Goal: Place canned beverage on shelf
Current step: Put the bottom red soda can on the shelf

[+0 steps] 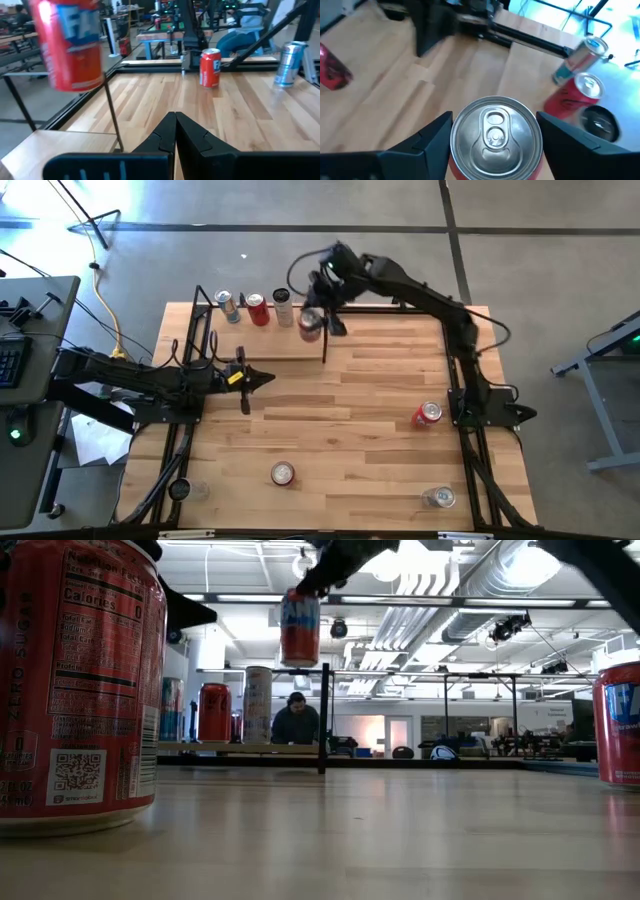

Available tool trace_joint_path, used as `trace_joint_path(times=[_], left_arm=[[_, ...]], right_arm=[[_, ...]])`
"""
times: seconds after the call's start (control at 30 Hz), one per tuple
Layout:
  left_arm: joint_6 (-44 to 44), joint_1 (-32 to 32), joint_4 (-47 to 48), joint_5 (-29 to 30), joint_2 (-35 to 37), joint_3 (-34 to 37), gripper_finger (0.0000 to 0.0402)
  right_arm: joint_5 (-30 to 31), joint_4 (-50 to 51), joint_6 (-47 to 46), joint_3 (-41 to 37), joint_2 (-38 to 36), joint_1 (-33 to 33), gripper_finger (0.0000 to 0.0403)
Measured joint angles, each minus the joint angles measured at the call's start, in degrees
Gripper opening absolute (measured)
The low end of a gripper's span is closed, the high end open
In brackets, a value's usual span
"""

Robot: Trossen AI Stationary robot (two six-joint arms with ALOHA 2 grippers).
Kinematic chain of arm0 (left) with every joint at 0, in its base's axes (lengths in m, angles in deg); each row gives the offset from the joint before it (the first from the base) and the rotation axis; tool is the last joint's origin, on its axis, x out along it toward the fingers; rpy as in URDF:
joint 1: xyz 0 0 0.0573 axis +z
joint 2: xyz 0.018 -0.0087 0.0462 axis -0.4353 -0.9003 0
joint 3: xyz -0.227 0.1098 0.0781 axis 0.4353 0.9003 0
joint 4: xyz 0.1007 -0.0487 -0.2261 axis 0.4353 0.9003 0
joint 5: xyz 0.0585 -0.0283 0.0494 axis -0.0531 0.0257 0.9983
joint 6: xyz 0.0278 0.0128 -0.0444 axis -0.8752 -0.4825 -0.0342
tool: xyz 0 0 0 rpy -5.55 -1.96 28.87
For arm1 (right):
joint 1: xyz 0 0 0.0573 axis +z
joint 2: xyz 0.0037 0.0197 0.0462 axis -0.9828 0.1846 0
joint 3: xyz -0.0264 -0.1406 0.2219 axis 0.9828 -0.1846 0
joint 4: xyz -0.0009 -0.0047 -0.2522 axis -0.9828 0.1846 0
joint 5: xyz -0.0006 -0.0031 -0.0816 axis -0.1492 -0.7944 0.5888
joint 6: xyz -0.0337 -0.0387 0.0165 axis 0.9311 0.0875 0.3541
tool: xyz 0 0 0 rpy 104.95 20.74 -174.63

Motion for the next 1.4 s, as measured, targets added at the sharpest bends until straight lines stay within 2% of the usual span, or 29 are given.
trace_joint_path(times=[0.07,0.2,0.4,0.57,0.7,1.4], left_arm=[[0.10,0.00,-0.95,0.19,-0.82,0.00,0.0000],[0.58,0.00,-3.24,0.20,-2.28,0.00,0.0000],[0.57,0.04,-3.93,0.20,-3.04,0.00,0.0000],[0.08,0.04,-3.86,0.20,-3.02,0.00,0.0000],[0.00,0.04,-3.83,0.20,-3.02,0.00,0.0000],[0.13,-0.04,-3.73,-0.23,-3.02,0.00,0.0000]], right_arm=[[-1.63,1.19,2.02,4.17,3.74,-2.20,0.0239],[-2.60,-5.10,5.89,-2.27,3.40,-6.23,0.0238],[-8.01,-8.58,3.78,-3.16,4.97,-10.94,0.0239],[-7.33,-13.29,-1.11,-3.19,7.71,-11.56,0.0240],[-2.92,-15.74,-2.15,-3.27,10.06,-11.10,0.0240],[-1.91,-16.89,-2.32,-3.32,14.92,-11.19,0.0243]])
